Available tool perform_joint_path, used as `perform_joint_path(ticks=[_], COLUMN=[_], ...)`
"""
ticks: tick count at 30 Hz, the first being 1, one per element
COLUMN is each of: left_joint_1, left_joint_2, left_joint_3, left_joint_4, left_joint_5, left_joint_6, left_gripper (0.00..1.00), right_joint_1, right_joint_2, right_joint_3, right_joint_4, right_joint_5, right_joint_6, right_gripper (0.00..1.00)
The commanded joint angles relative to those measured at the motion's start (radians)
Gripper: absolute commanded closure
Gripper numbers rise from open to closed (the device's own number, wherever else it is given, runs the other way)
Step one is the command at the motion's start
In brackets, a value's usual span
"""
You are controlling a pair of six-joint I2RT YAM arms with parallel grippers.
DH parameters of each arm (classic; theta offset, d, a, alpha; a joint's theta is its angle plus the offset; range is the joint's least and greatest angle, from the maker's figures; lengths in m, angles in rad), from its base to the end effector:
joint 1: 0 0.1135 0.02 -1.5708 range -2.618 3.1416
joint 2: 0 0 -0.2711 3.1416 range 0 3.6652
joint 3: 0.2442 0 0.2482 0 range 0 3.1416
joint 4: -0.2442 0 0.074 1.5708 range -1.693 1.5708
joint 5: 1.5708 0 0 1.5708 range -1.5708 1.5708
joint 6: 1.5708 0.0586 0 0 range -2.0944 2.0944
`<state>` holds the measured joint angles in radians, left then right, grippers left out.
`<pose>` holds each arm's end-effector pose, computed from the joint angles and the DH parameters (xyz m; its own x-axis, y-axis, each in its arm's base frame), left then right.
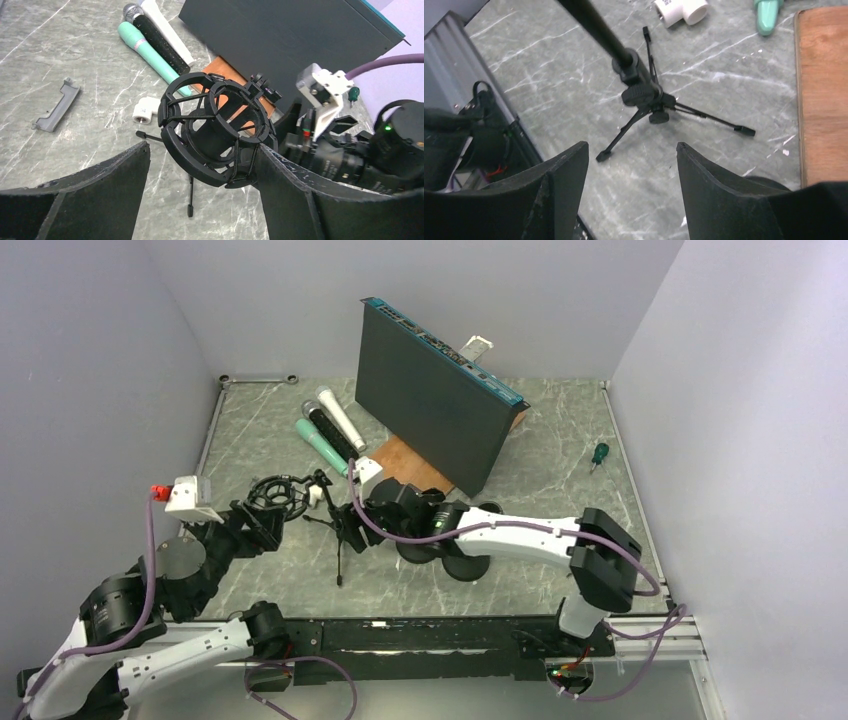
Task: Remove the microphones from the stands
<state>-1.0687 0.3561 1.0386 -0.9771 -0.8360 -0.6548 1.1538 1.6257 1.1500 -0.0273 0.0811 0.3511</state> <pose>0.0494 0.0005 0.3736 -0.2606 -0.3736 -0.8902 0.1100 0.9046 -0.4119 0.1633 0.3569 0.2634 -0.4869 -0.2527 -0.8361 -0.7616 0.5916 0.2647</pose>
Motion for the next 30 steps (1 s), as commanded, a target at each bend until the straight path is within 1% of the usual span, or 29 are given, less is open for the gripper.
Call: perform_joint_path(ticks=[1,5,9,14,16,18,21,24,30], left_joint_1=[-0.002,-0.002,-0.002,-0.002,-0.002,-0.002,-0.002,-0.002,-0.002], left_joint_2=[-0.025,-0.026,-0.016,-0.01,-0.013,-0.016,-0.014,-0.013,-0.005], left_joint_3=[0.009,0.009,0.015,0.016,0.01,0.008,0.011,0.009,0.014], left_joint_4=[-0.027,-0.019,-0.013,-0.01,0.0,0.003,-0.006,-0.003,-0.01], left_joint_5=[0.01,0.054,0.082,0.087,0.092,0.093,0.089,0.089,0.095], left_joint_6=[0.033,0.036,0.043,0.044,0.047,0.046,0.04,0.038,0.034], left_gripper=[0.19,0.17,0.15,0.14,0.14,0.14,0.14,0.14,0.14], right_joint_1=[0.003,0.002,0.0,0.001,0.003,0.002,0.001,0.001,0.001], right_joint_2=[0.059,0.108,0.148,0.153,0.148,0.133,0.126,0.149,0.142], right_joint_3=[0.088,0.119,0.137,0.091,0.059,0.008,-0.061,-0.069,-0.134], right_joint_4=[0.108,0.13,0.151,0.224,0.277,0.353,0.475,0.52,0.64], right_joint_5=[0.095,0.155,0.139,0.143,0.133,0.103,0.081,0.065,0.041], right_joint_6=[-0.01,-0.048,-0.09,-0.121,-0.144,-0.161,-0.168,-0.178,-0.193], right_gripper=[0.32,0.36,0.44,0.53,0.55,0.55,0.53,0.54,0.57])
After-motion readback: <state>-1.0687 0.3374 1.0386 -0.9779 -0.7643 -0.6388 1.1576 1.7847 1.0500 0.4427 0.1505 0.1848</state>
